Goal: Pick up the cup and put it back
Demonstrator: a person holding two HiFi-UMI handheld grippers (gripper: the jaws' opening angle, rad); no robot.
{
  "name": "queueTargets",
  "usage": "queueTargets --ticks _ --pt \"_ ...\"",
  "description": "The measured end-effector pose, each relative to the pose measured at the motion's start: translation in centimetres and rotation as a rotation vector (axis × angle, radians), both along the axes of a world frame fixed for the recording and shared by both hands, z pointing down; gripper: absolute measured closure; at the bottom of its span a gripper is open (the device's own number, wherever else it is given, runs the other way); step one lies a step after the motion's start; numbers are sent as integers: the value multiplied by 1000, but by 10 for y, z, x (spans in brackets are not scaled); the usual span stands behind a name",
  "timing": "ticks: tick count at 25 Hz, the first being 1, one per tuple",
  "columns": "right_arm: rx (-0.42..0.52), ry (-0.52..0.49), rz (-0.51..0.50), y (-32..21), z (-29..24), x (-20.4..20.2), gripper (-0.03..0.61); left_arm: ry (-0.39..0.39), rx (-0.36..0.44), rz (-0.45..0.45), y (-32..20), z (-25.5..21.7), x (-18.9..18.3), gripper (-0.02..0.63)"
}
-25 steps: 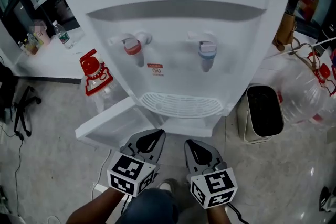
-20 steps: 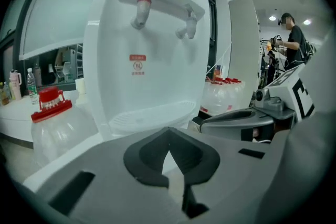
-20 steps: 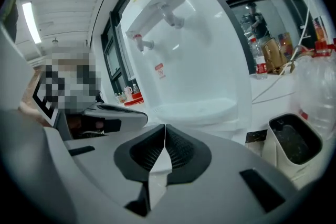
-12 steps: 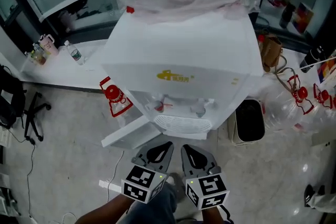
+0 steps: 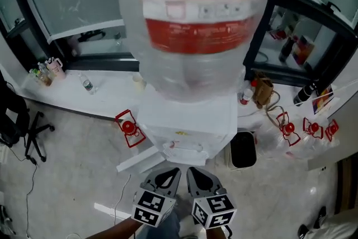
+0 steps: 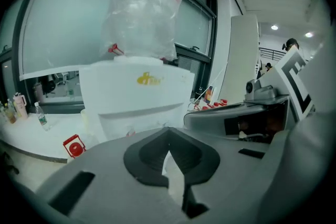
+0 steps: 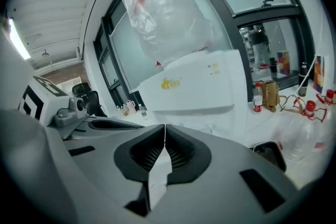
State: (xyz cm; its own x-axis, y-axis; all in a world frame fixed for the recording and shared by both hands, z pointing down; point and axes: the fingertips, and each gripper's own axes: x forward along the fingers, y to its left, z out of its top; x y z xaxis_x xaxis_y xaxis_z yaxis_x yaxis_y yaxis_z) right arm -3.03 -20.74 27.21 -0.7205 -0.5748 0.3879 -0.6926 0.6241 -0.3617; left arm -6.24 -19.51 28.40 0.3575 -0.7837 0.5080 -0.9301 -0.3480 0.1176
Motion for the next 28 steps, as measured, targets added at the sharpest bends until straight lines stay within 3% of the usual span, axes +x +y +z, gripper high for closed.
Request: queueTargets --ticks 5,13,21,28 --pt "14 0 23 1 -67 3 557 31 13 -26 4 -65 -5 601" --pt "4 -15 20 16 -133 7 557 10 41 -7 13 -134 -5 601" --pt "75 32 -4 17 -166 2 557 14 100 18 -3 -168 -1 601" --pt "90 67 -11 17 -172 2 557 25 68 33 2 -170 0 601"
